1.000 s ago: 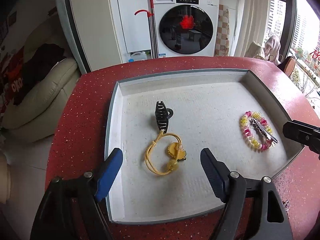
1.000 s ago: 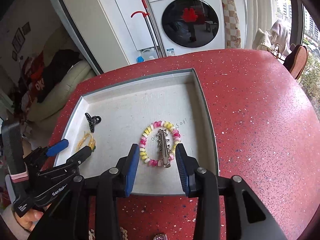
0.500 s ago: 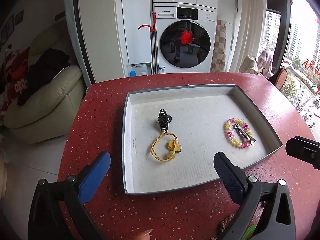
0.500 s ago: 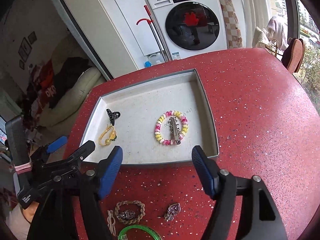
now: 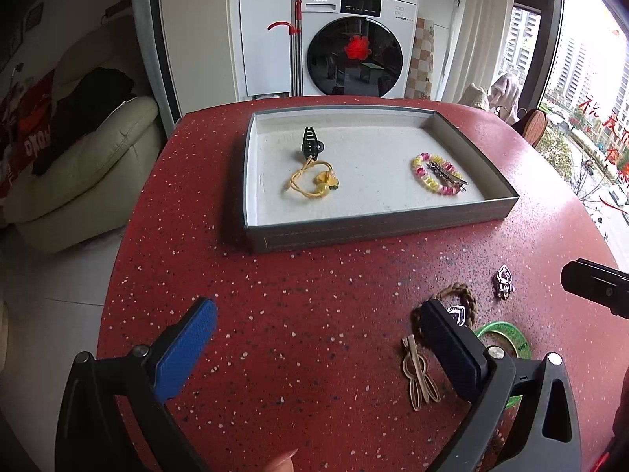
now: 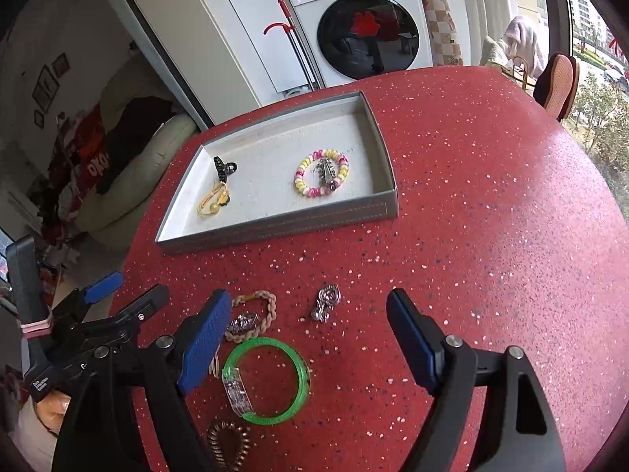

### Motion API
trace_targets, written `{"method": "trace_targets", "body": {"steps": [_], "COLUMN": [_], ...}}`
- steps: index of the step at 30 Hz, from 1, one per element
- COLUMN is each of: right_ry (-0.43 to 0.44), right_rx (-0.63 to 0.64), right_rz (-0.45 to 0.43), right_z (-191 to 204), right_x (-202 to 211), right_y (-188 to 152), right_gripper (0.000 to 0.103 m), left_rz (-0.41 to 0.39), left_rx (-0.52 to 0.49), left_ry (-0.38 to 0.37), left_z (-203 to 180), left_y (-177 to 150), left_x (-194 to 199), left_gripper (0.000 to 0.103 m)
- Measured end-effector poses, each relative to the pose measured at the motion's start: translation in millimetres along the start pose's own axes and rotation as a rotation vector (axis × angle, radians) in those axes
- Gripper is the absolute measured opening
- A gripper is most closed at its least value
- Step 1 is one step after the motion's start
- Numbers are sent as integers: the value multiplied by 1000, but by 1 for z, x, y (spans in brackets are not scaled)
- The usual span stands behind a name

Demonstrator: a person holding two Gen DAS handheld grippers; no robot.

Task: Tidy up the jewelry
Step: 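Withdraw both grippers from the tray toward the beige clip and green bangle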

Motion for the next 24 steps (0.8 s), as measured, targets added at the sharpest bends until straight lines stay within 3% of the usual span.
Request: {"method": "trace_targets", "body": {"steps": [7, 10, 14, 24], "right_ry": [-23, -28, -44, -77], "right_rx": [-36, -32, -10, 22], "right_rz": [55, 67, 73, 97], "right_z": [-11, -10, -7, -2], "right_x": [-5, -6, -8, -18], "right_y": [-37, -47, -52, -57], "right_gripper": [84, 84, 84, 83], "left_rz": [41, 69, 80, 115], "left_rx": [-20, -16, -8, -23], "left_ry": [45, 20, -16, -2], "left_z": [-9, -13, -18, -23], "left_y": [-33, -42, -43, -45], "left_x": [-1, -4, -6, -24], "left_gripper": [103, 103, 103, 103]}}
Point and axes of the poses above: each gripper's, at about its wrist camera, not at the fingertips, and x roughly against the way its jaws point, z to its left, y to its top, the point moved 6 cm from there along -x, roughly the way its jaws point, and after that the axes turned 3 degrees about -x, right-handed, at the moved point
